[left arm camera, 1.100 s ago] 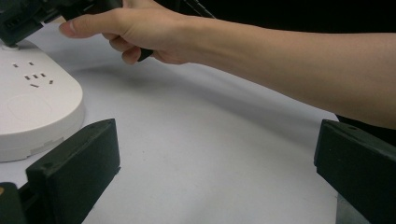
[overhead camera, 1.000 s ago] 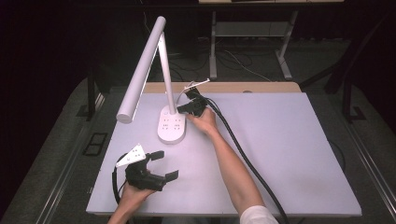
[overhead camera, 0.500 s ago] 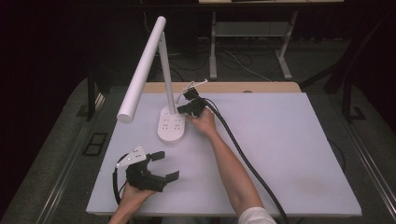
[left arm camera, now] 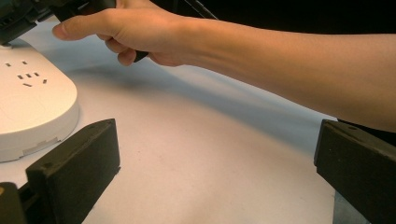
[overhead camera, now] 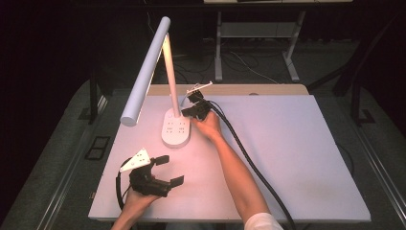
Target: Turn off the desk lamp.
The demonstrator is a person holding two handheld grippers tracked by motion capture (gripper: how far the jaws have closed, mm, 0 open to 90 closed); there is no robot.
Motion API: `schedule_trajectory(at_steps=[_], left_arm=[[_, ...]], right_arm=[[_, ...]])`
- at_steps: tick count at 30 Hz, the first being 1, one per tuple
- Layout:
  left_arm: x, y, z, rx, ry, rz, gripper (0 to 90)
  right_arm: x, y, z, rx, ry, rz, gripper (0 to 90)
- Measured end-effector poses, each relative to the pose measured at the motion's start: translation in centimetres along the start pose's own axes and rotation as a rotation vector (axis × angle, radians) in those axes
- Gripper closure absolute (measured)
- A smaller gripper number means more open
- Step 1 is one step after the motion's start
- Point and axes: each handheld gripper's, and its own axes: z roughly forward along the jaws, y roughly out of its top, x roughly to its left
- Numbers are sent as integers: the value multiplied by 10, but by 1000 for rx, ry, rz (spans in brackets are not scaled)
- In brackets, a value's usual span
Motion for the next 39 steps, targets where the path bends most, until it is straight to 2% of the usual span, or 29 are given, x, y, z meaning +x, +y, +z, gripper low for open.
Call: schedule_trajectory(at_steps=[3, 8, 14, 28, 39], left_arm=[[0, 0, 0, -1, 1, 0, 0], [0, 0, 0, 1, 1, 0, 0], [2, 0, 0, 1, -1, 0, 0], [1, 0, 1, 1, 0, 2, 0], [1, 0, 1, 4, -3, 5, 0]], right_arm=[[2, -1, 1, -7, -16, -7, 900], [0, -3, 1, -19, -2, 10, 900], [3, -2, 1, -17, -22, 0, 900], [1, -2, 0, -10, -3, 8, 900], [2, -5, 0, -23, -6, 16, 900]])
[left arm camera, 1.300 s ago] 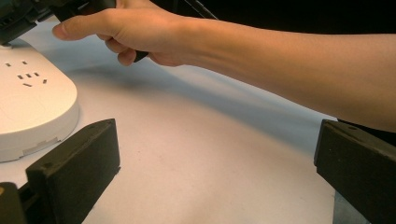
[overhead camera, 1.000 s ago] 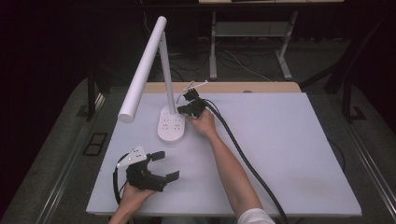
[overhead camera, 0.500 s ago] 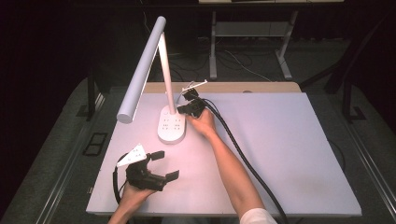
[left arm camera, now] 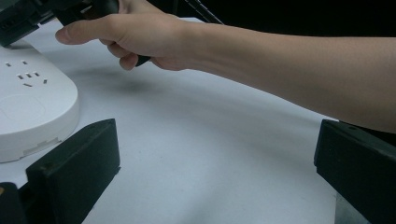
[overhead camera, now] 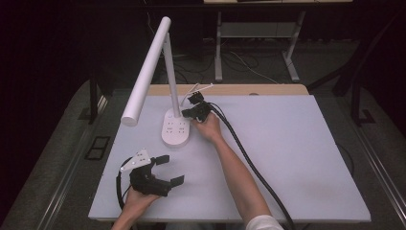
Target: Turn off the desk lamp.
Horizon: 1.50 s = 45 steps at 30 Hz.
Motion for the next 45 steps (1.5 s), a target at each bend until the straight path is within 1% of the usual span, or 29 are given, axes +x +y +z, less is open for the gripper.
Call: schedule_trajectory(at_steps=[5, 6, 8, 9, 10, 12, 13, 15, 23, 27, 29, 31, 32, 35, 37, 39, 41, 42, 45], left_arm=[[1, 0, 0, -3, -1, -7, 0], [1, 0, 0, -3, 0, -6, 0], [2, 0, 0, -3, 0, -8, 0], [2, 0, 0, -4, 0, -9, 0], [2, 0, 0, -4, 0, -8, 0], [2, 0, 0, -4, 0, -8, 0], [2, 0, 0, -3, 1, -9, 0], [2, 0, 0, -2, 0, -6, 0], [0, 0, 0, 1, -1, -2, 0], [0, 0, 1, 1, -1, -3, 0], [0, 0, 1, 2, -1, -3, 0], [0, -1, 0, 5, 0, 0, 0], [0, -1, 0, 5, 0, 0, 0], [0, 0, -1, 2, 5, 0, 0], [0, 0, 0, 3, 7, 0, 0], [-1, -1, 0, 4, 6, 2, 0], [-1, -1, 0, 5, 7, 2, 0], [-1, -1, 1, 7, 5, 4, 0], [-2, -1, 2, 7, 5, 3, 0]], right_arm=[[-1, 1, -1, -3, 2, 13, 900], [-1, 1, -2, -7, 3, 12, 900], [0, 1, -3, 4, -11, 0, 900], [-1, 1, -4, 0, -12, -2, 900], [-1, 2, -6, -4, -6, 4, 900], [-3, 2, -10, -31, -4, 4, 900], [-4, 2, -12, -31, -1, 7, 900], [-4, 2, -17, -31, 1, -2, 900], [-3, 3, -44, -51, 27, -16, 900], [-3, 2, -59, -61, 27, -47, 899], [-4, 1, -67, -63, 28, -50, 899], [-5, -1, -75, -72, 31, -43, 897], [-5, -2, -80, -76, 27, -48, 834], [-5, -5, -93, -81, 28, -56, 794], [-4, -7, -102, -93, 25, -59, 743], [-4, -9, -111, -104, 33, -54, 685], [-3, -13, -121, -111, 12, -60, 605], [-3, -15, -127, -110, 9, -66, 581], [-2, -22, -142, -116, 1, -68, 435]])
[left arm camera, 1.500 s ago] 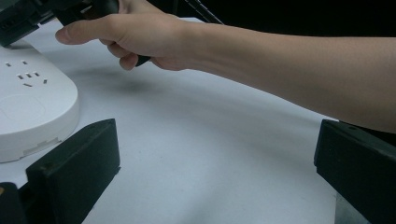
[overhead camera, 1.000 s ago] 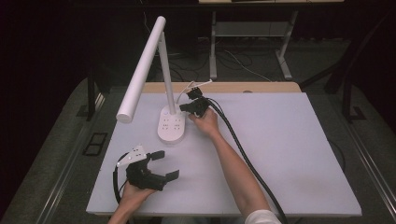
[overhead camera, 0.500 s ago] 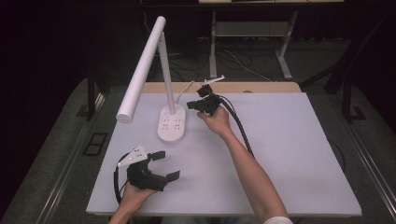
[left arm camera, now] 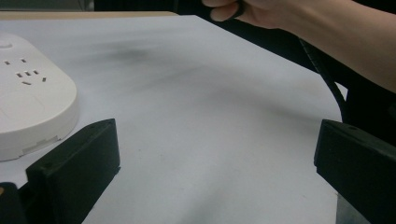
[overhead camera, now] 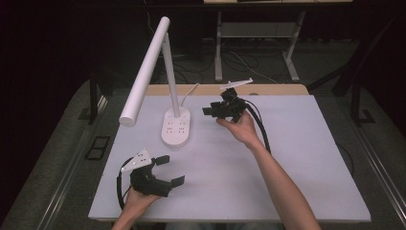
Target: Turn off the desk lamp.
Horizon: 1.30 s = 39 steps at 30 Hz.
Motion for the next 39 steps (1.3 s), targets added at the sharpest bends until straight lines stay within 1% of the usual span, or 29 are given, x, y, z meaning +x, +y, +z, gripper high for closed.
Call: schedule_trajectory(at_steps=[2, 4, 5, 7, 9, 10, 15, 22, 25, 27, 30, 35, 37, 39], left_arm=[[-1, 0, 1, 0, -1, -1, 0], [-1, 0, 1, -1, -3, -1, 0], [-1, 0, 1, -1, -4, -3, 0], [-2, 0, 1, 0, -5, 1, 0], [-2, 0, 1, 3, -5, 4, 0], [-2, 0, 2, 6, -6, 5, 0], [-4, 0, 2, 10, -6, 8, 0], [-4, 0, 3, 11, -4, 5, 0], [-4, -1, 2, 8, -4, 3, 0], [-3, 0, 2, 12, -3, 9, 0], [-4, -1, 3, 14, -3, 9, 0], [-5, -1, 4, 19, -3, 12, 0], [-5, -1, 4, 19, -2, 12, 0], [-5, -1, 3, 19, -2, 12, 0]], right_arm=[[1, -5, -10, -5, -5, 3, 329], [1, -10, -20, -7, -24, -1, 193], [2, -13, -25, 1, -35, 5, 122], [4, -20, -36, 3, -41, -9, 103], [5, -27, -47, 6, -42, -17, 9], [6, -31, -53, 4, -31, -24, 5], [9, -48, -82, -15, -14, -26, 5], [11, -72, -112, -42, -8, -22, 6], [11, -83, -125, -58, -11, -12, 6], [11, -91, -134, -66, -12, -5, 6], [9, -105, -143, -86, -15, 11, 6], [6, -130, -153, -71, -33, 36, 6], [5, -139, -158, -79, -36, 48, 6], [6, -148, -163, -82, -45, 50, 6]])
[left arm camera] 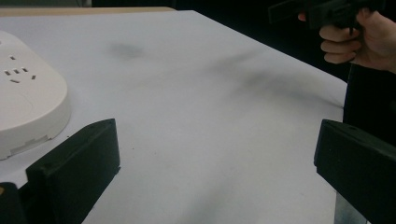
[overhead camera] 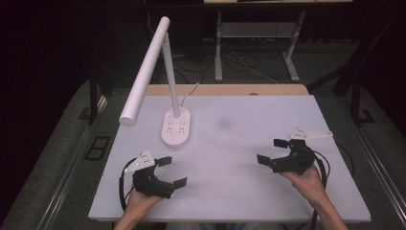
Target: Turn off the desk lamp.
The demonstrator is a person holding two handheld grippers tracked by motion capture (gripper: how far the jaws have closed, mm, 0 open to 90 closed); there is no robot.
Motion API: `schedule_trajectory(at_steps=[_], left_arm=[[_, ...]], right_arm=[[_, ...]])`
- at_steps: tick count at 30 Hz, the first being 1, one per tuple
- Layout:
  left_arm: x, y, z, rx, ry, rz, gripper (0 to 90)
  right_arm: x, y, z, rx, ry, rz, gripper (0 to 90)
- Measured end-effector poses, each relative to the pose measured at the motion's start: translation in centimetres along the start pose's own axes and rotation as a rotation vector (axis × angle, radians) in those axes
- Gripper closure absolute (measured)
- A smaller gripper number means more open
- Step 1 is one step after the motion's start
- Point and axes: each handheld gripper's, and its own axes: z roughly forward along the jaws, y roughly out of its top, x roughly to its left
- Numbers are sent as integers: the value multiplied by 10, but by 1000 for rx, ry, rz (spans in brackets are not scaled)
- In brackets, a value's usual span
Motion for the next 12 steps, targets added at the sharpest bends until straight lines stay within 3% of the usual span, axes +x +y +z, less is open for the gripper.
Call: schedule_trajectory(at_steps=[7, 12], left_arm=[[-1, 0, -1, 1, -1, 4, 0], [-1, 0, -1, -2, 0, 1, 0]], right_arm=[[1, -29, -18, -29, -31, 20, 6], [1, -47, -26, -16, -46, 39, 6]])
